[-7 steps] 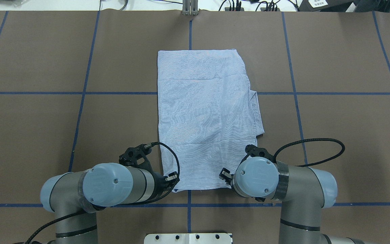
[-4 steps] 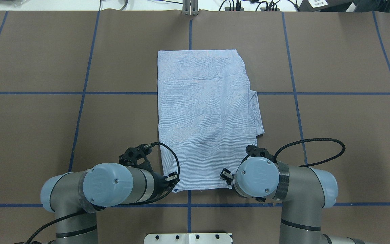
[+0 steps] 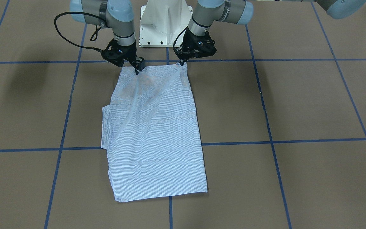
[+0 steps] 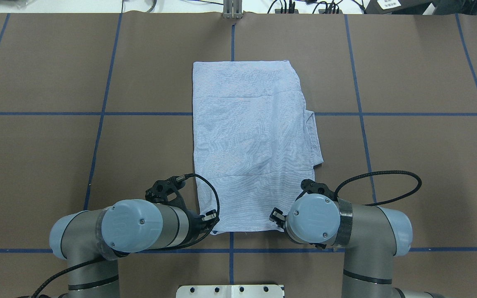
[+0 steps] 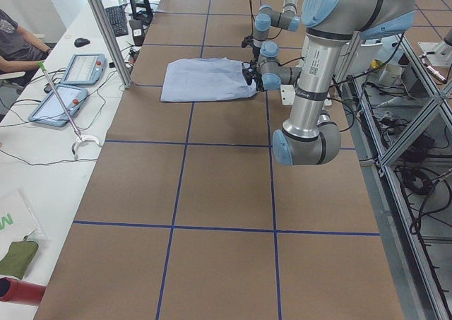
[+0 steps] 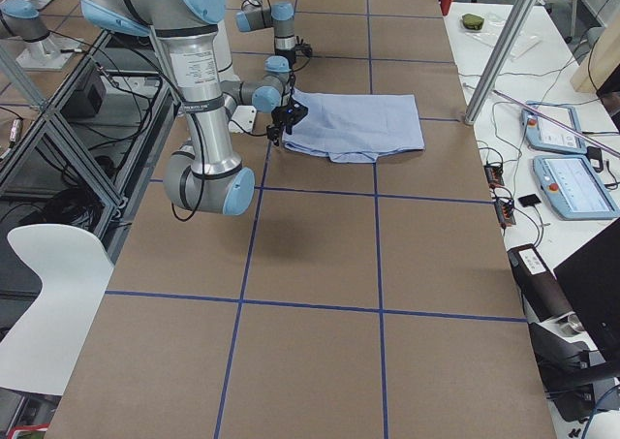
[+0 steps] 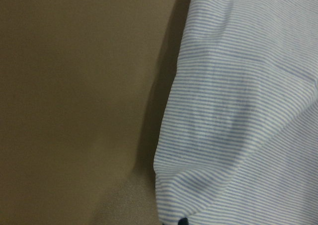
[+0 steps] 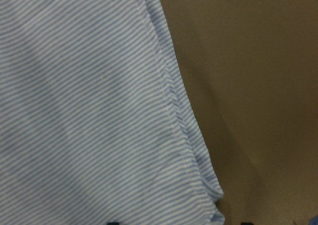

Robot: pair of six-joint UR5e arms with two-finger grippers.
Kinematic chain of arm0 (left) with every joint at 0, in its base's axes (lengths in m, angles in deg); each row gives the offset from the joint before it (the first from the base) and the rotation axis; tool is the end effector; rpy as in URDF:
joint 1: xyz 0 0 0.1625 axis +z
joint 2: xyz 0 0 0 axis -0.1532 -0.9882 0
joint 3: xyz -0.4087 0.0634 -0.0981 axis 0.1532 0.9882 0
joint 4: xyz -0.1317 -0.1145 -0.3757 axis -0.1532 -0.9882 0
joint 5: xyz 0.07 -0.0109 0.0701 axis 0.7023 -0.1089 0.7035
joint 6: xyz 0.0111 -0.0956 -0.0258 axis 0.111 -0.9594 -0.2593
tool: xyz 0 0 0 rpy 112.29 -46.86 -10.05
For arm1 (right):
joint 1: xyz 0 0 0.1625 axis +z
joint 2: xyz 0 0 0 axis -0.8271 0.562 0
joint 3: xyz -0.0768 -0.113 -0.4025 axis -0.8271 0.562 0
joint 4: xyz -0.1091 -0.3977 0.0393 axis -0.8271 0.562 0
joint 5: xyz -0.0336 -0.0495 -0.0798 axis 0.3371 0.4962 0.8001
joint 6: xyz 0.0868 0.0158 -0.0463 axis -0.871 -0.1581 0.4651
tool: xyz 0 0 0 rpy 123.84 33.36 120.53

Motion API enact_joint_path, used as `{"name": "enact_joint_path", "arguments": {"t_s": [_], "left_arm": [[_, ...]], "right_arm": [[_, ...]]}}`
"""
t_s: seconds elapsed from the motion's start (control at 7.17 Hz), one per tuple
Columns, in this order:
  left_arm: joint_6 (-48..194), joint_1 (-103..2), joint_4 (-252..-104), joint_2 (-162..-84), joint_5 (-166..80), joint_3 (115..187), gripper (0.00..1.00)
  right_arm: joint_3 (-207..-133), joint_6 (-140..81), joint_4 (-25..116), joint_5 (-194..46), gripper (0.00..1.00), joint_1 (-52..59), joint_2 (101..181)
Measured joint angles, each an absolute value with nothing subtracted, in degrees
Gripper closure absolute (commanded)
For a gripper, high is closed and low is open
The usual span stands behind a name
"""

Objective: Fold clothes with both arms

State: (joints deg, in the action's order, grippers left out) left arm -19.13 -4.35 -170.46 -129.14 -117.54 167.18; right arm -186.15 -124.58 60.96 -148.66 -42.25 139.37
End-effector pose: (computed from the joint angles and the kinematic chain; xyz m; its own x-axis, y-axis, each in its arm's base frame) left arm 0.5622 -0.2575 0.2360 0.3977 -0.3884 -0.8313 0.2606 0.9165 -0.3035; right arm -0.5493 -0.2556 0.3135 0.6486 0.5302 0.5461 -0.4158 0.8478 -0.3292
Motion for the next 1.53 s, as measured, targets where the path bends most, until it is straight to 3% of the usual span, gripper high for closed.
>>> {"name": "enact_joint_path", "arguments": {"t_s": [0.14, 0.42, 0.7, 1.53], "left_arm": [[-19.19, -4.28, -170.46, -129.15, -117.45, 167.12, 1.0], [-19.27, -4.19, -170.46, -129.17, -117.39, 167.0, 1.0], [-19.28, -4.13, -170.46, -129.16, -117.34, 166.9, 1.0], [-19.26, -4.19, -170.46, -129.18, -117.35, 166.87, 1.0]], "right_arm": [[-186.07, -124.59, 61.03, -148.66, 0.3, -42.36, 139.37], [-185.87, -124.66, 61.03, -148.64, 0.74, -42.44, 139.27], [-185.94, -124.89, 61.1, -148.66, 1.0, -42.45, 139.24], [-187.23, -128.59, 61.02, -148.66, 1.0, -42.27, 139.03]]}}
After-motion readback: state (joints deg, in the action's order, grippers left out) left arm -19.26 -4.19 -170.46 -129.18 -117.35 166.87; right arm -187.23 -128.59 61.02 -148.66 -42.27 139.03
